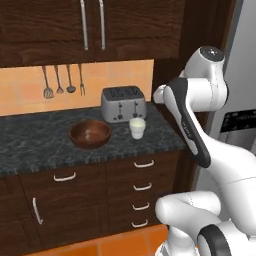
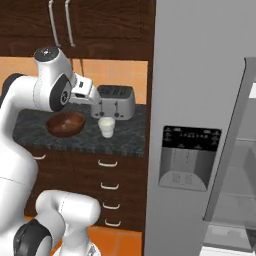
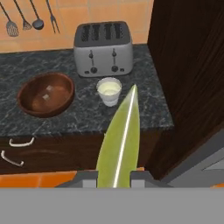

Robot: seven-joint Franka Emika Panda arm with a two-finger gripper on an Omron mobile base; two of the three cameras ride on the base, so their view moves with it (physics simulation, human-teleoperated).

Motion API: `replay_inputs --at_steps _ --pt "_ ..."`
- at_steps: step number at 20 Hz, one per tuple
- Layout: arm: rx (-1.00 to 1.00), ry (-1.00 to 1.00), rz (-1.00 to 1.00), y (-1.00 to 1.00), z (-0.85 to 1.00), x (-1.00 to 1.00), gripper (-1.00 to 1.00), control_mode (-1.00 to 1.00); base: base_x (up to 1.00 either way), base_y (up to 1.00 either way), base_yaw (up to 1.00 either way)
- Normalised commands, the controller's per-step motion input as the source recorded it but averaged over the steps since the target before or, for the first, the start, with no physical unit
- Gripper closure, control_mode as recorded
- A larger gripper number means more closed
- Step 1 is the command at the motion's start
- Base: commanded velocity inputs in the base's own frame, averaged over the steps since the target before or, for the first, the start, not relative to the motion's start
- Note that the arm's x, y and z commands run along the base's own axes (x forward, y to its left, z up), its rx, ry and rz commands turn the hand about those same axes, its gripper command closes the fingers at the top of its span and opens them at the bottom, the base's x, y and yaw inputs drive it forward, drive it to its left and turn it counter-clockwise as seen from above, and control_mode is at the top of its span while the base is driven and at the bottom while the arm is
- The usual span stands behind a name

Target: Grab a lemon wedge from the fridge and one ice cube from the ice bowl, and put them in the glass of lemonade.

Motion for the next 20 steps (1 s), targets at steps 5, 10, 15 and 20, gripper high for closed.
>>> replay_inputs --at_steps 5,10,15,20 --pt "0.0 0.0 0.0 0.0 0.0 0.0 1.0 1.0 0.59 0.43 -0.23" --pt "0.0 0.0 0.0 0.0 0.0 0.0 1.0 1.0 0.57 0.96 -0.21" --pt "0.0 0.0 0.0 0.0 0.0 0.0 1.0 1.0 0.42 0.3 -0.19" --pt "0.0 0.0 0.0 0.0 0.0 0.0 1.0 1.0 0.45 0.0 -0.18"
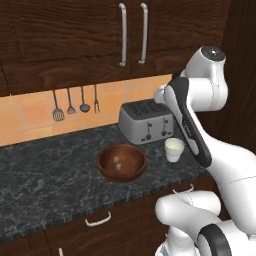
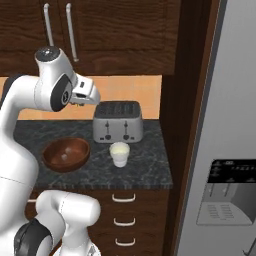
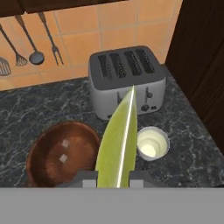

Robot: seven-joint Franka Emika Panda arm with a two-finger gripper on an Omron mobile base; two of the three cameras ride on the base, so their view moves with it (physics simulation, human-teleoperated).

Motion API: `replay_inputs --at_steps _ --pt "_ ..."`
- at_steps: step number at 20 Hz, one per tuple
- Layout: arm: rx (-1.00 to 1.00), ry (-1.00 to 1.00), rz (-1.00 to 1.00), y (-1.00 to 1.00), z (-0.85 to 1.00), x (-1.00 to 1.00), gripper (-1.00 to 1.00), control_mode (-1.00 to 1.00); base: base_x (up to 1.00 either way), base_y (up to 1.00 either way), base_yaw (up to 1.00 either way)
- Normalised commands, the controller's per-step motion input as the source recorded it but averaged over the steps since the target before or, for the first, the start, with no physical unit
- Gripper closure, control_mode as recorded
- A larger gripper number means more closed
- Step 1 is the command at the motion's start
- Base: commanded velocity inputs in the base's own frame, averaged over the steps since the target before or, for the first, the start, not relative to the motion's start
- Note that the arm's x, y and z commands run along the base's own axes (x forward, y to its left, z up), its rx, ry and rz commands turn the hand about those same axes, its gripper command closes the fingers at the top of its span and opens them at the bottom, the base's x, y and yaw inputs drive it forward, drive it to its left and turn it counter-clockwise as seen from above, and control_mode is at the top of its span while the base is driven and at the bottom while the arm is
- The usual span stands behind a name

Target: Grab a lemon wedge from the fridge and one ice cube from the ice bowl, and put them in the glass of lemonade.

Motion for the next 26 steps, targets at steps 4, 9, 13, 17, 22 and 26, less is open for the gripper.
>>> replay_inputs --at_steps 4,9,13,17,22,26 --pt "0.0 0.0 0.0 0.0 0.0 0.0 1.0 1.0 0.3 0.0 -0.17" --pt "0.0 0.0 -0.08 0.0 -0.09 0.0 1.0 -1.0 0.02 0.0 -0.06" --pt "0.0 0.0 -0.02 0.0 -0.06 0.0 1.0 -1.0 0.0 0.0 0.0" --pt "0.0 0.01 0.01 0.0 -0.09 0.1 1.0 -1.0 0.0 0.0 0.0" --pt "-0.07 0.01 0.21 -0.02 -0.26 0.0 1.0 -1.0 0.0 0.0 0.0" --pt "-0.27 0.04 0.3 -0.04 -0.15 -0.26 1.0 -1.0 0.0 0.0 0.0"
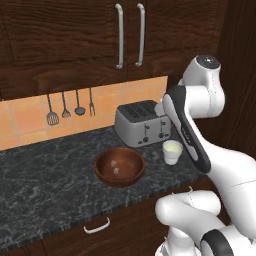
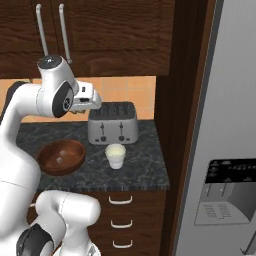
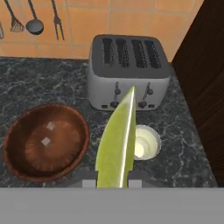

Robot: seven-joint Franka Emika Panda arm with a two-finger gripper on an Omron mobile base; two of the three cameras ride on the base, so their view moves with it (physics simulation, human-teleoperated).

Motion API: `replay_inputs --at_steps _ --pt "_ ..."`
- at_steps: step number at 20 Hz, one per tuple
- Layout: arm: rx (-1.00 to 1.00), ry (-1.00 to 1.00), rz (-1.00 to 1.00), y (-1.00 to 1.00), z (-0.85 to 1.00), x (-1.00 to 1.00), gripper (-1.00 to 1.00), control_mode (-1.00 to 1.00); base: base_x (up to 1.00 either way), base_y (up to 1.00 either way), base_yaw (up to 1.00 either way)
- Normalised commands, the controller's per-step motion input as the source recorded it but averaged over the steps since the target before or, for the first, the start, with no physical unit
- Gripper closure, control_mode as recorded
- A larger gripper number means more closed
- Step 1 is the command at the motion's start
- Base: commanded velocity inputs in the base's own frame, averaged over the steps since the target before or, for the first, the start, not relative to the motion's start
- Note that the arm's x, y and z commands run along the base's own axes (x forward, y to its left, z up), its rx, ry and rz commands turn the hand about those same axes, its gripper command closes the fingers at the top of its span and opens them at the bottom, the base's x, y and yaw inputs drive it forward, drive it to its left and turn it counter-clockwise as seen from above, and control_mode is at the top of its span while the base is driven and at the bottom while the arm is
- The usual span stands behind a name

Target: Grab a lemon wedge from the fridge and one ice cube from the ice bowl, and put them in the glass of lemonade.

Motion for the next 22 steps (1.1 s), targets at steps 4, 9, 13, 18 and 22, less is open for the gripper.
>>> replay_inputs --at_steps 4,9,13,18,22 --pt "-0.31 0.0 0.32 -0.31 -0.03 -0.25 1.0 -1.0 0.0 0.0 0.0" --pt "-0.33 0.0 0.36 -0.34 -0.13 -0.15 1.0 -1.0 0.0 0.0 0.0" --pt "-0.35 0.0 0.41 -0.34 -0.46 -0.23 1.0 -1.0 0.0 0.0 0.0" --pt "-0.32 -0.03 0.39 -0.31 -0.66 -0.42 1.0 -1.0 0.0 0.0 0.0" --pt "-0.3 -0.06 0.38 -0.33 -0.54 -0.44 1.0 -1.0 0.0 0.0 0.0"
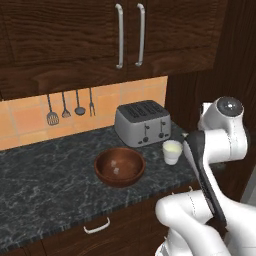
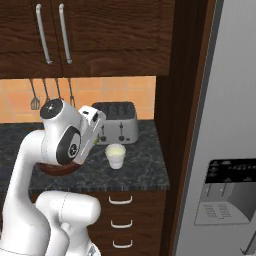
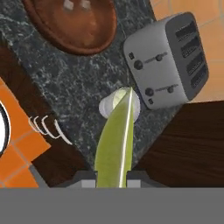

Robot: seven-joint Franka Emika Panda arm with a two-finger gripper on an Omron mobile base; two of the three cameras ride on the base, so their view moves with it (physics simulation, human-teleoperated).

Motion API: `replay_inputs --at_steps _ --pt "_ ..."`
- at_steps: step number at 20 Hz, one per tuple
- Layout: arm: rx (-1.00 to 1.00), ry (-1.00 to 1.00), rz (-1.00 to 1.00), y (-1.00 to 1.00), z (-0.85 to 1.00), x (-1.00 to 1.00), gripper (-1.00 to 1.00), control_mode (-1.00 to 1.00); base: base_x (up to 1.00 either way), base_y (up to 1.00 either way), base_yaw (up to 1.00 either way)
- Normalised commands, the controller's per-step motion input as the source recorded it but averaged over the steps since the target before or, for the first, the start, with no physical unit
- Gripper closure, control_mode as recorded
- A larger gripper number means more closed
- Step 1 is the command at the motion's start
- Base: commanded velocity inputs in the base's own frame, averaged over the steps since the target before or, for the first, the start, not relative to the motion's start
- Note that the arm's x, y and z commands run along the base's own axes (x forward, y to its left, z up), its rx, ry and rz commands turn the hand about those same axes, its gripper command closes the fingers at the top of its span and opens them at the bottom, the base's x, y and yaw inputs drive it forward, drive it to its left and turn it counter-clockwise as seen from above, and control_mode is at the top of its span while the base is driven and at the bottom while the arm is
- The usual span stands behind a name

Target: Grab a lemon wedge from the fridge and one ice cube from the ice bowl, and put them in the glass of lemonade.

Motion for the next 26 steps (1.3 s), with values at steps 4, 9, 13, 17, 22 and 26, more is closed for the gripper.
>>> replay_inputs --at_steps 4,9,13,17,22,26 --pt "-0.32 -0.01 0.35 -0.23 -0.35 -0.41 1.0 -1.0 0.0 0.0 0.0" --pt "-0.41 0.06 0.3 -0.02 -0.03 -0.1 1.0 -1.0 0.0 0.0 0.0" --pt "-0.48 0.04 0.29 0.0 -0.02 0.0 1.0 -1.0 0.0 0.0 0.0" --pt "-0.44 0.0 0.43 0.0 -0.24 0.03 1.0 -1.0 0.0 0.0 0.0" --pt "-0.41 0.02 0.48 0.0 -0.37 0.04 1.0 -1.0 0.0 0.0 0.0" --pt "-0.37 0.04 0.39 0.0 -0.46 0.14 1.0 -1.0 0.0 0.0 0.0"
